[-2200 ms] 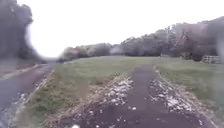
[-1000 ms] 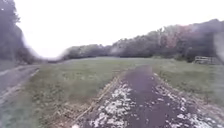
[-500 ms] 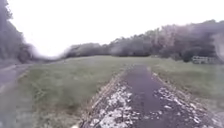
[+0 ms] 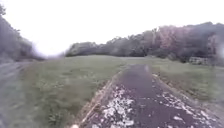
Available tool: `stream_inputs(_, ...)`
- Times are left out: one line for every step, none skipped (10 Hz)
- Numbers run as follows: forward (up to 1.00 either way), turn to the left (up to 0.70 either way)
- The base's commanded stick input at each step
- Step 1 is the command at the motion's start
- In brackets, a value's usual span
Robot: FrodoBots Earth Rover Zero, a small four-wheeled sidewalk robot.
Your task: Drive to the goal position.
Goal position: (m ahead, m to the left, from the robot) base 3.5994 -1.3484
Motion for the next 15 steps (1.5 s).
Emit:
stream_inputs(0.7,-0.14)
stream_inputs(0.7,-0.14)
stream_inputs(0.7,-0.14)
stream_inputs(0.7,-0.14)
stream_inputs(0.7,-0.14)
stream_inputs(0.7,-0.14)
stream_inputs(0.7,-0.14)
stream_inputs(0.7,-0.14)
stream_inputs(0.7,-0.14)
stream_inputs(0.7,-0.14)
stream_inputs(0.7,-0.1)
stream_inputs(0.7,-0.06)
stream_inputs(0.7,-0.01)
stream_inputs(0.7,0.0)
stream_inputs(0.7,0.0)
